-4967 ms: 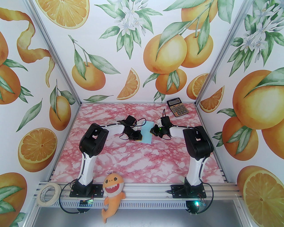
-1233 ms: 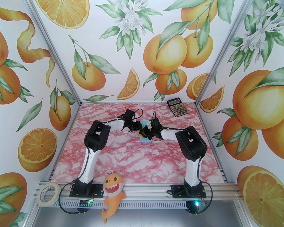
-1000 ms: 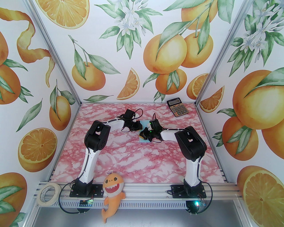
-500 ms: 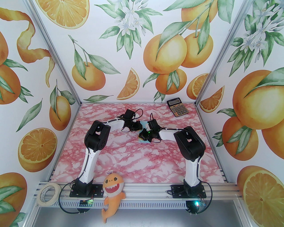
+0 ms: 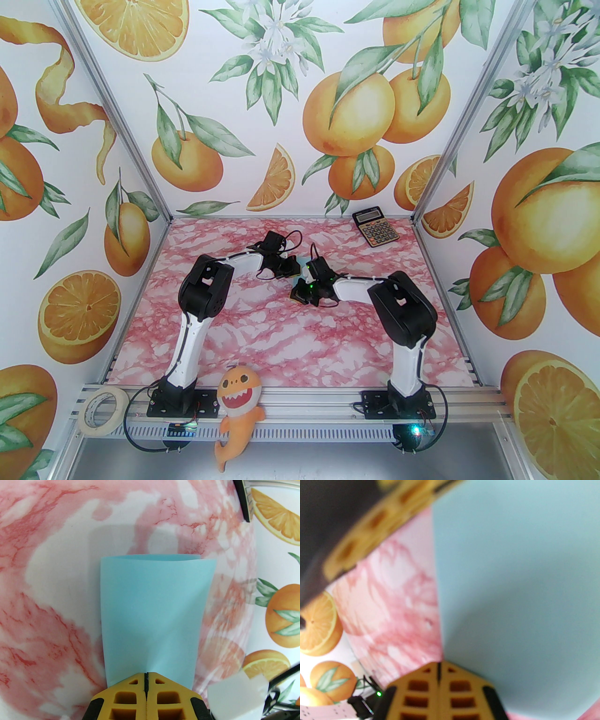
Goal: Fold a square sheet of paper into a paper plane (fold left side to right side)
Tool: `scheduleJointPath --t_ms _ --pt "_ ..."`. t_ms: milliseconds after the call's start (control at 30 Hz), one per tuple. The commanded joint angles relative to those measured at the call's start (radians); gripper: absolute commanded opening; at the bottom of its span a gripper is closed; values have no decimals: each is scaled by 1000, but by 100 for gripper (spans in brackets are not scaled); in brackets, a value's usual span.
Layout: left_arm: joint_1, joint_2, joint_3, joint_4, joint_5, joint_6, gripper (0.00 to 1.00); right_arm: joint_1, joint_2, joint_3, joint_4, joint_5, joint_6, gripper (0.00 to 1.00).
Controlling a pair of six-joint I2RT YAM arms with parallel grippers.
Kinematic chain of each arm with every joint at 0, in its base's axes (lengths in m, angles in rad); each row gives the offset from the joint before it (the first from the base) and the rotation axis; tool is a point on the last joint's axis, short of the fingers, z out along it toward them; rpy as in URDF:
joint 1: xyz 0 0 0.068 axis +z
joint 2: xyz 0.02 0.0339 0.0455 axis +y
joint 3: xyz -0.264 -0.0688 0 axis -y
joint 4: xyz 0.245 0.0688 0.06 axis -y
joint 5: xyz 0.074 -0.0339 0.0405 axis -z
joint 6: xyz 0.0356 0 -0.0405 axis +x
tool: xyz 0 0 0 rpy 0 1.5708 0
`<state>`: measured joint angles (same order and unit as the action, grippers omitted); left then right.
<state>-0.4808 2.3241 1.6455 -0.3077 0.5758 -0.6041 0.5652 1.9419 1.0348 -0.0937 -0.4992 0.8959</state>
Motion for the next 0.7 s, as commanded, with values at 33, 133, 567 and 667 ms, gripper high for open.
scheduleJointPath --t_ms 33,133,567,667 --pt "2 38 19 2 -81 -2 0 48 -25 -88 -141 -38 0 0" --pt "2 30 14 4 -73 -1 0 44 -56 -98 -140 -38 -4 0" --pt "1 -89 -131 105 -122 -99 0 -84 -191 43 -218 -44 -62 0" --pt "1 -100 -141 108 -131 -114 1 -84 -172 76 -190 -49 -39 0"
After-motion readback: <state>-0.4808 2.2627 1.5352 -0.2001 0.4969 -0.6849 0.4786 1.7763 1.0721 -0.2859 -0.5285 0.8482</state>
